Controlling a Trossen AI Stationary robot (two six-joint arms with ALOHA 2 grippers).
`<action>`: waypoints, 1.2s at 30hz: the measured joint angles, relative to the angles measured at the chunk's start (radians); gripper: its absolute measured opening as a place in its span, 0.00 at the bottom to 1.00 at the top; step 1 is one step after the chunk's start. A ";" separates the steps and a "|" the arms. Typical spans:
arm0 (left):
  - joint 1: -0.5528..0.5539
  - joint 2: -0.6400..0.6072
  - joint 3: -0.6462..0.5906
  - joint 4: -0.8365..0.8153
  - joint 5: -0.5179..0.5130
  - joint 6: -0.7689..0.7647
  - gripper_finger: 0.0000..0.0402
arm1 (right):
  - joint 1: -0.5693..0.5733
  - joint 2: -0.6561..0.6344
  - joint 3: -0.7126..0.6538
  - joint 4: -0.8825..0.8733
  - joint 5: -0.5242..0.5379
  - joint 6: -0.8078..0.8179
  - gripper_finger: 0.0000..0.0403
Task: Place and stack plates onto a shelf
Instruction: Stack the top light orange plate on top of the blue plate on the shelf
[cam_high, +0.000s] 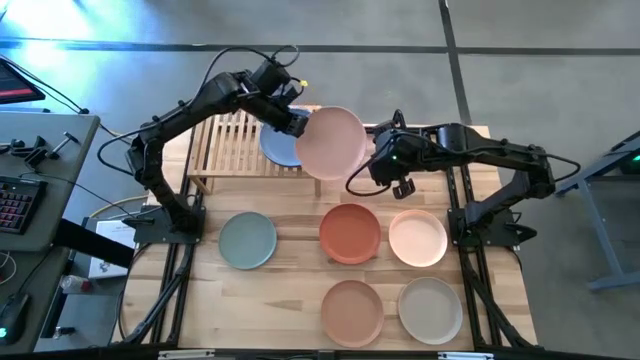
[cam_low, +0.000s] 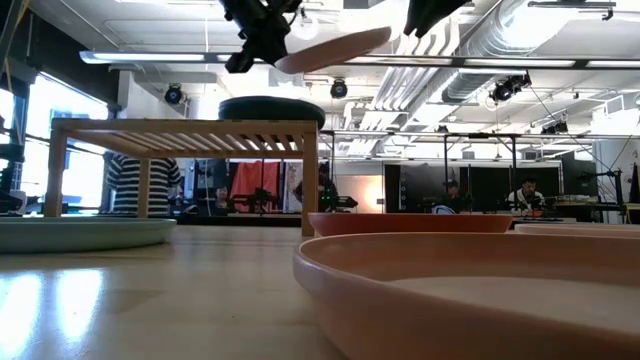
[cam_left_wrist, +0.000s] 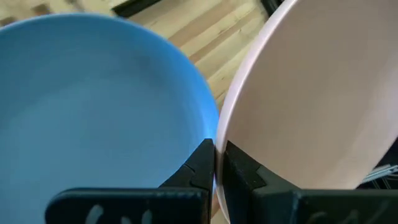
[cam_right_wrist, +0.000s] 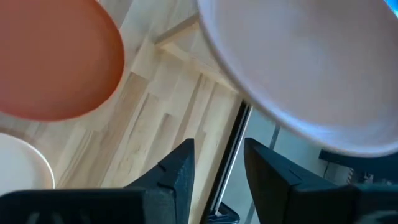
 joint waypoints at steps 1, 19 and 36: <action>0.009 0.000 0.008 -0.020 0.000 0.003 0.02 | 0.000 -0.001 0.000 0.000 0.004 0.002 0.30; 0.251 0.000 0.085 -0.306 -0.007 0.022 0.03 | 0.001 -0.002 0.000 0.001 0.017 0.020 0.30; 0.295 0.044 0.081 -0.351 -0.028 0.016 0.03 | 0.001 -0.002 0.000 0.002 0.016 0.020 0.29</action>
